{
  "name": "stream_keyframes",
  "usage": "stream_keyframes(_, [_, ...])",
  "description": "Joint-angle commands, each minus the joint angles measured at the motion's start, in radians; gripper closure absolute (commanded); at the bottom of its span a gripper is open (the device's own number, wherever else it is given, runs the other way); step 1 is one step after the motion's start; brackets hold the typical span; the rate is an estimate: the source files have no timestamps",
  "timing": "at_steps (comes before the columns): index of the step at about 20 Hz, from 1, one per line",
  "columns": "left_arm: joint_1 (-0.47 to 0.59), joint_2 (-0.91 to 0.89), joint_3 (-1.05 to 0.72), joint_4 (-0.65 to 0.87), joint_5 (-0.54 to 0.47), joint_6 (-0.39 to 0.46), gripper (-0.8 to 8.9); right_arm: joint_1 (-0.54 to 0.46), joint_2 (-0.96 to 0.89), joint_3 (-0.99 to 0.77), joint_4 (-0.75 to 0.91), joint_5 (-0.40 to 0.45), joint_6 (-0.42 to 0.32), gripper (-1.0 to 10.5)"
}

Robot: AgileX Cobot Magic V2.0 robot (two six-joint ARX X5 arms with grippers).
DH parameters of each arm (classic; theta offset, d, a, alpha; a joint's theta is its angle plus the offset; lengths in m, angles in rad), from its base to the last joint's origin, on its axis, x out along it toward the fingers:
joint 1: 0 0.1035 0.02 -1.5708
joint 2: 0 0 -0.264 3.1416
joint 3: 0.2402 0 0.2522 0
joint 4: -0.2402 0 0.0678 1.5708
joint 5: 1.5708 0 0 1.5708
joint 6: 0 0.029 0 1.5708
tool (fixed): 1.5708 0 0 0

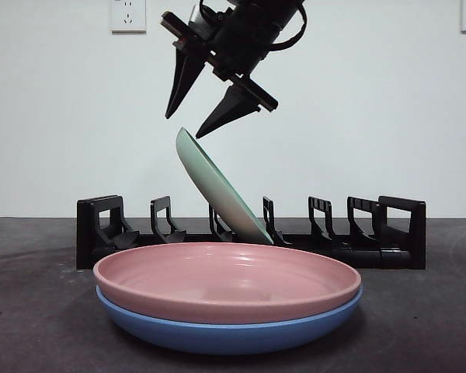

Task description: Place the plate

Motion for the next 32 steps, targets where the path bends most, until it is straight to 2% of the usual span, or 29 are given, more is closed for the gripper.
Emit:
stream_keyframes(1, [0.002,0.002,0.02,0.009,0.003,0.008,5.36,0.02,0.04,0.029,0.009,0.0,0.013,7.0])
stream_keyframes(6, [0.002,0.002,0.02,0.009,0.003,0.008,5.36,0.037,0.047,0.029,0.004,0.036,0.012,7.0])
stream_keyframes(13, [0.002,0.001,0.02,0.009,0.003,0.008,5.36,0.045,0.047,0.029,-0.007,0.054,0.008,9.4])
stream_keyframes(21, [0.002,0.001,0.02,0.009,0.003,0.007,5.36,0.042,0.035,0.088,-0.063,-0.009,-0.001,9.3])
stream_keyframes(26, [0.002,0.002,0.02,0.011,0.003,0.007,5.36,0.044,0.035,0.287,-0.247,-0.008,-0.101,9.3])
stream_keyframes(28, [0.002,0.002,0.02,0.011,0.003,0.007,5.36,0.05,0.035,0.364,-0.326,-0.002,-0.188,9.3])
stream_keyframes(30, [0.002,0.002,0.02,0.011,0.003,0.007,5.36,0.056,0.027,0.428,-0.395,0.029,-0.251,9.3])
stream_keyframes(32, [0.002,0.002,0.02,0.011,0.003,0.007,5.36,0.072,-0.008,0.435,-0.401,0.1,-0.272,9.3])
